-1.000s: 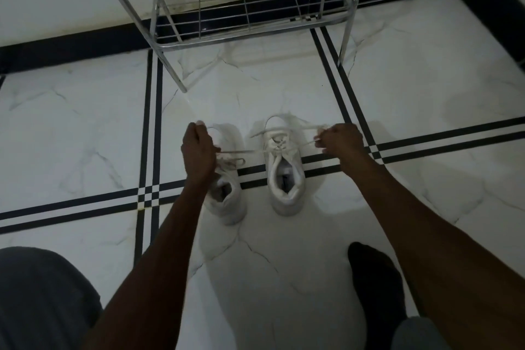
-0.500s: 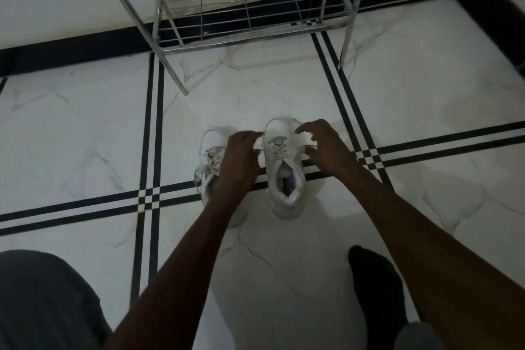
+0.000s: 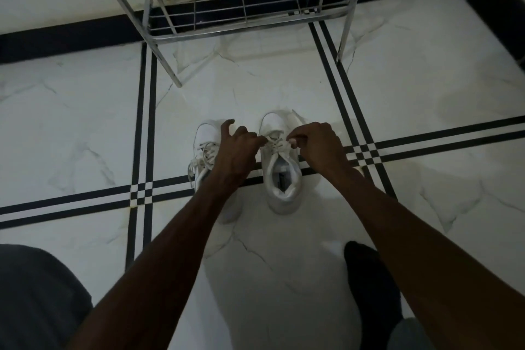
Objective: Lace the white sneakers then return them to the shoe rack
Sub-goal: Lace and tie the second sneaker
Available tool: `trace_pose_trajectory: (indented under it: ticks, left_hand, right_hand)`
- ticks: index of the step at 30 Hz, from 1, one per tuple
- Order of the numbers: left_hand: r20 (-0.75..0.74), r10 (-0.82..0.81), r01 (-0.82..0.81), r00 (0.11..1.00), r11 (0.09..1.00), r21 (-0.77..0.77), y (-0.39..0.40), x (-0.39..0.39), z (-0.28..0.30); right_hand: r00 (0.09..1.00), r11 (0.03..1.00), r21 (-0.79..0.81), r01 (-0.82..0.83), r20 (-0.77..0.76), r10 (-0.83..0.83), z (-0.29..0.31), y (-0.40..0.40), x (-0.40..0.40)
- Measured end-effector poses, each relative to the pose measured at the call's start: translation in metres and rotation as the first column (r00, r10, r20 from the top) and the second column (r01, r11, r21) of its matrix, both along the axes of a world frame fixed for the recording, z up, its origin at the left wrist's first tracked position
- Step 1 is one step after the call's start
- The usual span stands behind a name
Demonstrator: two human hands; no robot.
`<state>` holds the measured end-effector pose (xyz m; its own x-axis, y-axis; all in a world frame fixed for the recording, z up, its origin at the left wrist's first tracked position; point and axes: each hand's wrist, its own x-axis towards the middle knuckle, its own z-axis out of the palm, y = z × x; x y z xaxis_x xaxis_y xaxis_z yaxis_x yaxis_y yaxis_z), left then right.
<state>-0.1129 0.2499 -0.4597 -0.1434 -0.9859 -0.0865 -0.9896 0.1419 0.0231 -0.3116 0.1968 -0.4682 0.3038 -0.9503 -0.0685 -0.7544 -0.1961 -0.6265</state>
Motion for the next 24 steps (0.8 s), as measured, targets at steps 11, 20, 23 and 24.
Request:
trace_pose_trajectory:
  ticks: [11, 20, 23, 24]
  left_hand:
    - [0.016, 0.077, -0.076, 0.997, 0.995, -0.066, 0.029, 0.009, -0.021]
    - [-0.149, 0.268, -0.265, 0.952, 0.963, 0.042, 0.031, 0.004, -0.024]
    - [-0.159, 0.284, -0.280, 0.945, 0.959, 0.052, 0.032, 0.002, -0.019]
    - [-0.164, 0.287, -0.283, 0.944, 0.958, 0.050, 0.032, 0.001, -0.019]
  right_hand:
    - [0.990, 0.983, 0.121, 0.137, -0.039, -0.134, -0.011, 0.005, -0.009]
    - [0.988, 0.983, 0.110, 0.150, -0.056, -0.144, -0.023, 0.010, -0.012]
    - [0.989, 0.984, 0.116, 0.132, -0.075, -0.124, -0.022, 0.008, -0.013]
    - [0.989, 0.983, 0.134, 0.126, -0.088, -0.115, -0.019, 0.006, -0.013]
